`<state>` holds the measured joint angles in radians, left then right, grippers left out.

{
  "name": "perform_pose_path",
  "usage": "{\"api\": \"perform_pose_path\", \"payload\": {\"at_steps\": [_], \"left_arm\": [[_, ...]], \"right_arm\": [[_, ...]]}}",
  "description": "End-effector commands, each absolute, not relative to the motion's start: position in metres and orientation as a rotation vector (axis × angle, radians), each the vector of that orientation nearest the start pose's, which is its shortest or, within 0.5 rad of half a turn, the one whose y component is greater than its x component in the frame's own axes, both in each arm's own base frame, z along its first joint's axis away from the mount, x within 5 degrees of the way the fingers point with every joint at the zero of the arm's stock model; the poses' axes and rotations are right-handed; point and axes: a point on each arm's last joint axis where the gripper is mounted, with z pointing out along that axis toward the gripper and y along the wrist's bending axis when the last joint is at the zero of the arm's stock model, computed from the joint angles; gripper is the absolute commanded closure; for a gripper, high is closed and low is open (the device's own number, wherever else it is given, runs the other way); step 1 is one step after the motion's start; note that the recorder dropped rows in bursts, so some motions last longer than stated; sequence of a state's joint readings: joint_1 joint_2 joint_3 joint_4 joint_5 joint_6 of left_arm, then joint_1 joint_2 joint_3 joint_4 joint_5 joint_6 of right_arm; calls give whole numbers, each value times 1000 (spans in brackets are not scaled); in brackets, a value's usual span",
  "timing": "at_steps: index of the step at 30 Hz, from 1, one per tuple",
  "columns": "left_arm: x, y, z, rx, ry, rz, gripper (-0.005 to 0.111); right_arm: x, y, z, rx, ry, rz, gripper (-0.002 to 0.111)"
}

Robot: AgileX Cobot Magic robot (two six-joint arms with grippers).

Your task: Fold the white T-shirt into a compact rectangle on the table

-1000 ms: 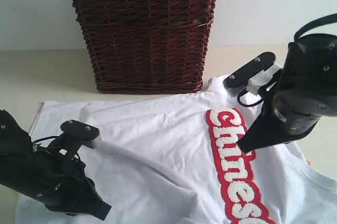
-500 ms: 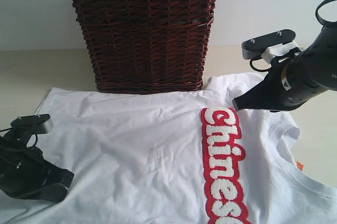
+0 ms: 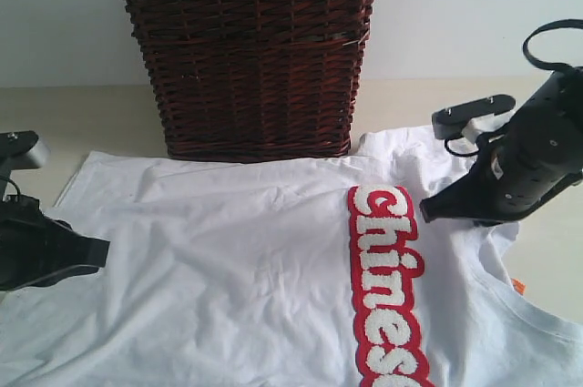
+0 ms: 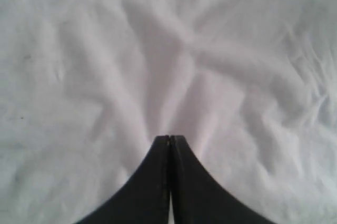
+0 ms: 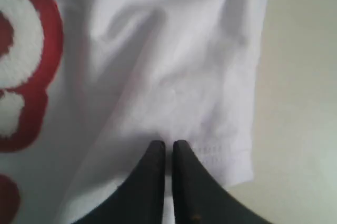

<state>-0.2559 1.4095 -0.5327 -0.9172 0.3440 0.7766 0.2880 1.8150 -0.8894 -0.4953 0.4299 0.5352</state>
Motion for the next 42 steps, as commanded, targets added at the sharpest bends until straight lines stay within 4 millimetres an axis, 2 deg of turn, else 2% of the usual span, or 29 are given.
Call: {"api": "perform_pose_path", "payload": {"at_steps": [1, 4, 7, 13, 18, 21, 25, 28, 29, 32, 33, 35, 38, 40, 42], "left_arm": [[212, -84, 170, 302, 2599, -521, 107], [207, -83, 166, 316, 2616, -519, 107], [204, -81, 161, 313, 2626, -499, 107], [199, -81, 158, 324, 2650, -515, 107], [197, -80, 156, 330, 2655, -511, 107], [197, -81, 157, 351, 2637, -513, 107], [194, -89, 170, 453, 2529, -622, 107], [192, -96, 185, 529, 2396, -728, 107], [191, -98, 189, 547, 2356, -760, 107], [185, -106, 203, 609, 2237, -879, 107], [182, -108, 207, 632, 2208, -920, 107], [178, -110, 212, 660, 2180, -973, 107], [176, -111, 213, 683, 2167, -997, 107], [175, -112, 214, 687, 2165, -1006, 107], [174, -112, 214, 693, 2163, -1019, 107]], "right_arm": [[315, 71, 118, -297, 2782, -233, 100], [322, 71, 116, -300, 2755, -252, 100], [327, 67, 114, -355, 2769, -355, 100], [356, 59, 123, -240, 2733, -380, 100], [361, 54, 127, -190, 2777, -381, 100], [358, 58, 141, -235, 2773, -311, 100], [342, 59, 175, -356, 2811, -268, 87], [314, 59, 192, -581, 2983, -218, 82], [303, 61, 193, -668, 3045, -151, 82], [266, 76, 183, -919, 3140, 250, 89], [260, 78, 177, -967, 3143, 264, 93], [254, 75, 161, -955, 3163, 117, 97], [256, 59, 142, -791, 3166, -229, 95], [255, 52, 133, -738, 3199, -360, 95], [253, 49, 124, -779, 3256, -412, 95]]}}
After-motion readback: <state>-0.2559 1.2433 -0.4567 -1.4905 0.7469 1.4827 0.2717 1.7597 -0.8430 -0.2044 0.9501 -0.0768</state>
